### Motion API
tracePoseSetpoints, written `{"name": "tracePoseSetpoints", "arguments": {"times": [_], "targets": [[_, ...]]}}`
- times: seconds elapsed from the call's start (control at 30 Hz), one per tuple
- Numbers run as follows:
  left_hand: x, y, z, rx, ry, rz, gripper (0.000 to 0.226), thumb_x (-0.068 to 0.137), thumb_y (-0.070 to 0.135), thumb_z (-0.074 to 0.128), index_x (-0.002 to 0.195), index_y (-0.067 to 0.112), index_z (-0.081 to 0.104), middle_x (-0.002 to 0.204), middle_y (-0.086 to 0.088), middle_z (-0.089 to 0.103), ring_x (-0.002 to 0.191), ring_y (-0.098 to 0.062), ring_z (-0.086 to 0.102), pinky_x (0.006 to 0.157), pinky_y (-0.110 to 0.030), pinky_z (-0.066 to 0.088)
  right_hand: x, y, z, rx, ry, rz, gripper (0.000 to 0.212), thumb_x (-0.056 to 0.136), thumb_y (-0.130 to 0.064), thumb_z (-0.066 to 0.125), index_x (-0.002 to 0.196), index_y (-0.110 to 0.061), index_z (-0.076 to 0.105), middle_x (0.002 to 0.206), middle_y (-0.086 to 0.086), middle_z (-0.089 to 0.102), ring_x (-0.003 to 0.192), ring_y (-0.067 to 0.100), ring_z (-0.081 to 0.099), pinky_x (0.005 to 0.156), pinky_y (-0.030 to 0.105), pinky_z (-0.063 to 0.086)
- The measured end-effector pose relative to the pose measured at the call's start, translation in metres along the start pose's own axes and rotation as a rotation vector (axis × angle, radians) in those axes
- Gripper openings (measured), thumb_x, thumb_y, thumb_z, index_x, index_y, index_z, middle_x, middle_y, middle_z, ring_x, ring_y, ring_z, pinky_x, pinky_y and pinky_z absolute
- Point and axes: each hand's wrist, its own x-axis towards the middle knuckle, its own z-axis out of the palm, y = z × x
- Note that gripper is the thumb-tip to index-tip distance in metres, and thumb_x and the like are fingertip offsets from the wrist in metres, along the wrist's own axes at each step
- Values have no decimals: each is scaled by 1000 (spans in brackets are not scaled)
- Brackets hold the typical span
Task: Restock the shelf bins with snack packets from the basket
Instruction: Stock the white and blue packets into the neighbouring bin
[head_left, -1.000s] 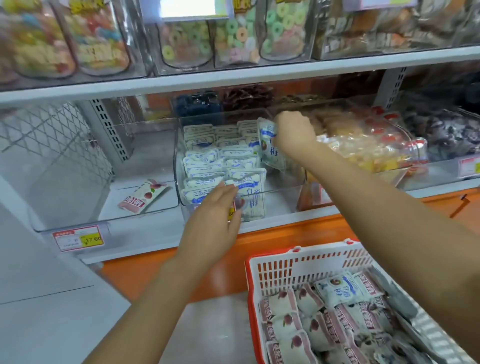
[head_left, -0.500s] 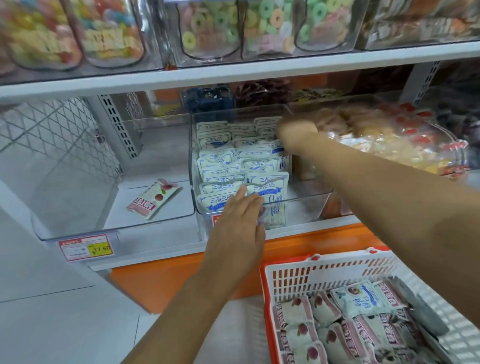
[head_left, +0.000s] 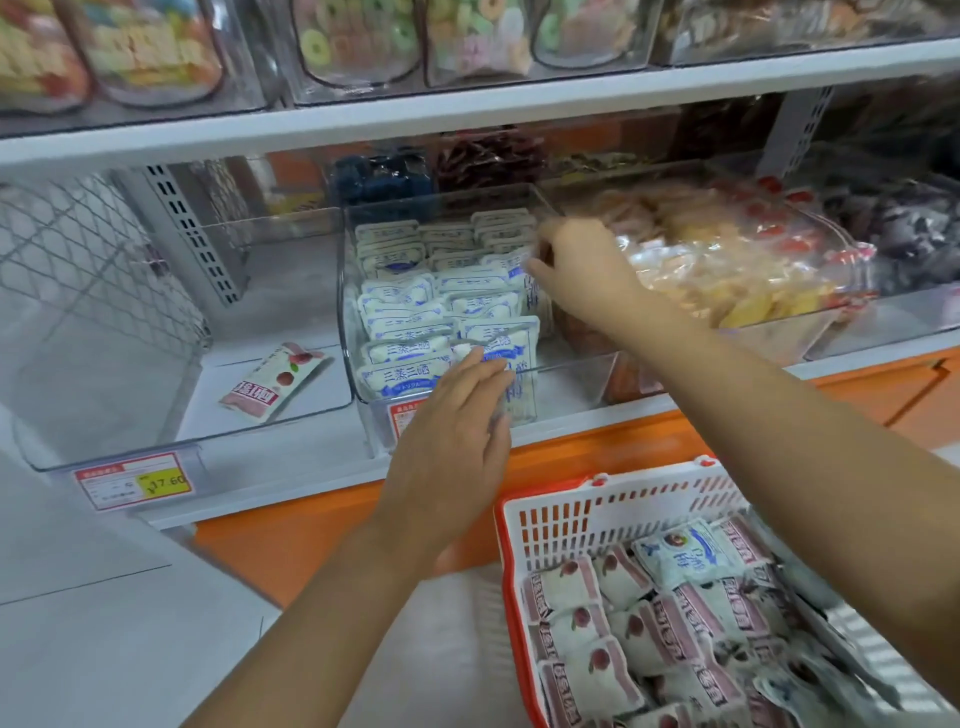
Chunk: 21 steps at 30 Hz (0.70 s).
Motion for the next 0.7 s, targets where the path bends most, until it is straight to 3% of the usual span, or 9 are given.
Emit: {"name": "tracePoseSetpoints", "arguments": {"times": [0.1,0.23,0.33,0.47,0.57,0.63,0.7], "targets": [[-7,15,7,-49,-81,64,30,94,24,44,111,12,65,110,0,64,104,-10,54,91,-19,39,-56,20,-21,187,87,101,45,89,-40,63,64,-2,57,58,11,53,58,25,48,56,35,29],[-28,27,36,79,-493,0,29,101,32,37,105,19,62,101,5,60,93,-14,56,78,-27,43,-137,68,-14,359,124,269,58,89,-42,61,49,-3,48,46,12,49,45,21,43,52,31,34],[-48,28,63,127,-718,-61,30,102,28,36,103,17,63,104,2,62,90,-15,58,76,-27,46,-184,117,15,311,-101,511,51,90,-38,62,60,3,60,57,19,59,51,27,51,51,30,34],[-86,22,89,126,-940,-159,30,98,10,39,116,15,63,117,-4,64,93,-20,64,76,-29,54,-243,177,64,189,-490,802,29,93,-25,59,83,1,65,82,18,64,74,28,59,63,28,38],[-106,10,94,139,-998,-206,39,94,4,37,119,22,61,110,-3,65,84,-16,63,72,-36,56,-278,196,86,224,-570,872,19,91,-19,62,82,-3,57,73,15,53,59,21,49,53,26,33],[-110,8,92,77,-1006,-243,36,97,7,37,119,21,62,116,2,63,94,-15,62,83,-33,53,-292,201,96,238,-585,898,20,92,-20,62,99,-2,58,73,12,56,55,17,46,47,26,32],[-111,9,92,30,-996,-248,36,99,10,37,124,21,60,122,6,60,102,-13,61,89,-29,51,-302,206,107,268,-594,926,25,91,-24,62,103,-1,61,67,7,57,53,17,47,47,26,35]]}}
